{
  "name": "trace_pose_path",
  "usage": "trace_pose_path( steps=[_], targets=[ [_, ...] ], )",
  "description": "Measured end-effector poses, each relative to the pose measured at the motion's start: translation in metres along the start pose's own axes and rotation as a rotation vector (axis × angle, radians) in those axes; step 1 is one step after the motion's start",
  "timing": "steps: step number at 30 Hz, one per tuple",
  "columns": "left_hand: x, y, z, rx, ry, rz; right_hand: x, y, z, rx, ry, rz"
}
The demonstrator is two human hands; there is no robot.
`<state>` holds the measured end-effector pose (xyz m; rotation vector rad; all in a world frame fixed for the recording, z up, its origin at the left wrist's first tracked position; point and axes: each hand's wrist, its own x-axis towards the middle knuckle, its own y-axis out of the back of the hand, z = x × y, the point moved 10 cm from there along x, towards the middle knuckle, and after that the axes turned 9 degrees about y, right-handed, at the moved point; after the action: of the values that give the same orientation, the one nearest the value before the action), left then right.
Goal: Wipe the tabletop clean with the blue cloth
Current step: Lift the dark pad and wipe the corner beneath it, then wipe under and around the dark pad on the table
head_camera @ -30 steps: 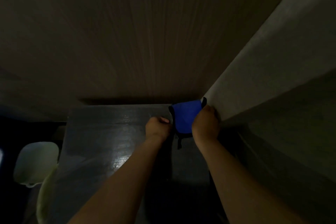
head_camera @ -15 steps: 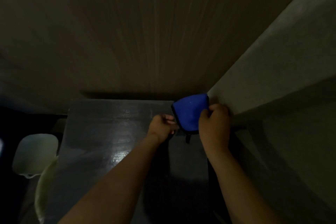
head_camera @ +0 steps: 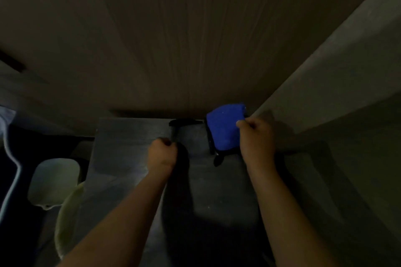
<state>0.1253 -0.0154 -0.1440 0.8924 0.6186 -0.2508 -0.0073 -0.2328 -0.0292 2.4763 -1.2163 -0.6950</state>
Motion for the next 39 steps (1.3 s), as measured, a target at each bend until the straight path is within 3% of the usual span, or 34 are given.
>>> trace_pose_path(
  steps=[2, 5, 9, 12, 14, 16, 19, 22, 25, 32, 39],
  targets=[
    [0.003, 0.009, -0.006, -0.012, 0.002, 0.012, 0.009, 0.001, 0.028, 0.129, -0.168, 0.057],
    [0.004, 0.012, -0.014, -0.032, 0.019, 0.026, 0.025, 0.001, 0.068, -0.100, -0.249, 0.034],
    [0.001, 0.010, -0.024, -0.029, 0.062, 0.027, 0.037, -0.002, 0.082, -0.493, -0.159, 0.045],
    [-0.002, 0.009, -0.024, -0.113, 0.035, 0.028, 0.039, -0.003, 0.074, -0.634, -0.102, 0.108],
    [-0.006, 0.011, -0.020, -0.181, -0.025, 0.054, 0.034, -0.008, 0.066, -0.684, 0.007, 0.138],
    [-0.012, 0.022, -0.010, -0.120, -0.146, 0.172, 0.021, -0.029, 0.047, -0.733, 0.239, 0.090],
    [-0.034, 0.019, 0.016, 0.113, -0.454, 0.292, -0.020, -0.103, 0.030, -0.834, 0.582, -0.281],
    [-0.052, -0.008, 0.028, 0.251, -0.700, 0.187, -0.049, -0.165, 0.049, -1.022, 0.697, -0.596],
    [-0.050, -0.034, 0.014, 0.434, -0.698, 0.007, -0.046, -0.180, 0.068, -1.180, 0.656, -0.705],
    [-0.050, -0.062, 0.031, 0.670, -0.709, -0.195, -0.033, -0.159, 0.072, -1.251, 0.619, -0.671],
    [-0.050, -0.061, 0.033, 0.777, -0.689, -0.183, -0.025, -0.154, 0.067, -1.189, 0.566, -0.589]
  ],
)
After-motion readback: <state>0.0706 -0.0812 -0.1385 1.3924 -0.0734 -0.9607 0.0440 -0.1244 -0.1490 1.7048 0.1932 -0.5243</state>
